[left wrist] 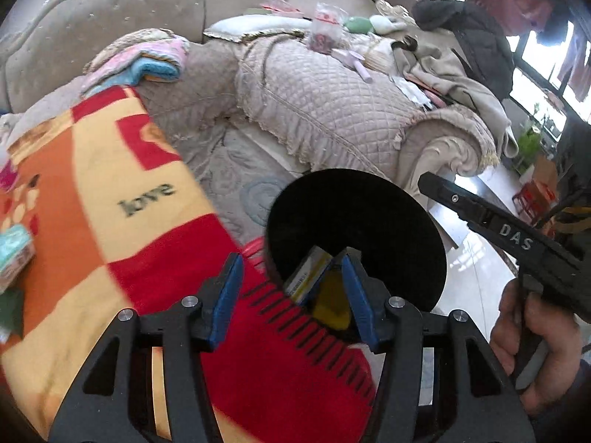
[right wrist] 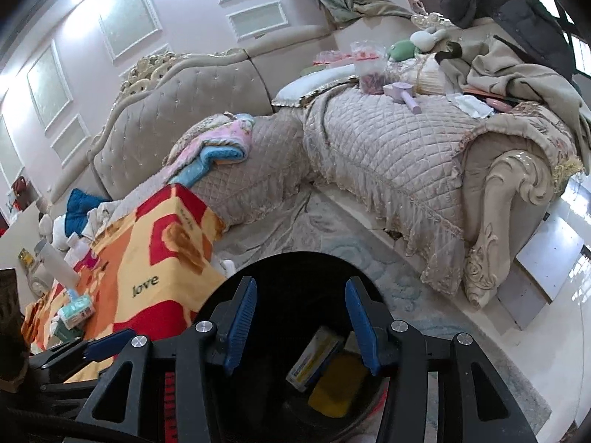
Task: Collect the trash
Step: 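Carry the Tobrex box and white box over the black bin and release both, then grasp the yellow snack bag with the left gripper while the right grasps crumpled beige paper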
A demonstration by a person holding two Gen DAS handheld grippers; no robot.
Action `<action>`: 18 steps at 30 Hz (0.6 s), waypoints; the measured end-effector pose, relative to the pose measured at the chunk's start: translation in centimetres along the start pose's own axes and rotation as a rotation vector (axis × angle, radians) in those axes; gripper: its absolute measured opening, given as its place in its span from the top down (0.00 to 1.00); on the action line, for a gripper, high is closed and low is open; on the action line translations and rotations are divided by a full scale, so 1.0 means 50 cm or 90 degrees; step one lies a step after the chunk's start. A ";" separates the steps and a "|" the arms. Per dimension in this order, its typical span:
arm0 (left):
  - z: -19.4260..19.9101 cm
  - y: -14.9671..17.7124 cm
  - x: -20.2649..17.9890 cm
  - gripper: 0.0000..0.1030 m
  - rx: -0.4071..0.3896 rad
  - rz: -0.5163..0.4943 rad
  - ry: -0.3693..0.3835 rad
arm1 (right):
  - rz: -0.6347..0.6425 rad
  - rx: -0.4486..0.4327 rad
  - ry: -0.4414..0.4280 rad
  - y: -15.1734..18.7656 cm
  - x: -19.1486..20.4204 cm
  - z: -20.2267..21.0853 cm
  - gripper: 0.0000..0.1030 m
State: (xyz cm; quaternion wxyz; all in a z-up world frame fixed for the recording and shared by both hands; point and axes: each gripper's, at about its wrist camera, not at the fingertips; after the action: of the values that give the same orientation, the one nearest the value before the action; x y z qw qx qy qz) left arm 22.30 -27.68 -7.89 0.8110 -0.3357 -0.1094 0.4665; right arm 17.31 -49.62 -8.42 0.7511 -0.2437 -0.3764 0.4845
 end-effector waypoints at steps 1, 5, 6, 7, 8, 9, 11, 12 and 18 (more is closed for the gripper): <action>0.018 0.003 0.009 0.48 -0.006 0.002 -0.012 | 0.004 0.001 -0.004 0.002 0.011 0.000 0.54; 0.096 0.022 0.064 0.48 -0.038 0.021 -0.046 | 0.024 0.000 -0.025 0.013 0.056 0.002 0.54; 0.121 0.027 0.085 0.48 -0.049 0.029 -0.061 | 0.033 -0.002 -0.034 0.016 0.075 0.004 0.54; 0.139 0.032 0.103 0.48 -0.056 0.035 -0.071 | 0.038 -0.003 -0.039 0.019 0.086 0.004 0.54; 0.163 0.038 0.129 0.48 -0.066 0.046 -0.087 | 0.047 -0.004 -0.047 0.024 0.103 0.005 0.54; 0.185 0.045 0.158 0.48 -0.072 0.061 -0.105 | 0.062 -0.004 -0.058 0.029 0.126 0.005 0.54; 0.225 0.062 0.216 0.48 -0.076 0.085 -0.132 | 0.085 -0.003 -0.073 0.037 0.157 0.003 0.54; 0.243 0.072 0.244 0.48 -0.079 0.094 -0.146 | 0.104 -0.005 -0.082 0.042 0.181 0.004 0.54; 0.368 0.157 0.422 0.48 -0.103 0.148 -0.240 | 0.170 0.024 -0.187 0.082 0.281 0.000 0.46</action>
State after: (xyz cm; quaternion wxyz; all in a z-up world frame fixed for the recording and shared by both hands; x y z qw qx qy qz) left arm 19.32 0.64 -2.00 0.6874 -0.3166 -0.2566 0.6012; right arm 18.53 -35.12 -6.79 0.6218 -0.2039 -0.4370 0.6171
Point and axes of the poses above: each gripper's, at about its wrist camera, not at the fingertips, and z roughly against the way its jaws point, x to its left, y to its underside, and after that the axes turned 1 degree about -x, right-handed
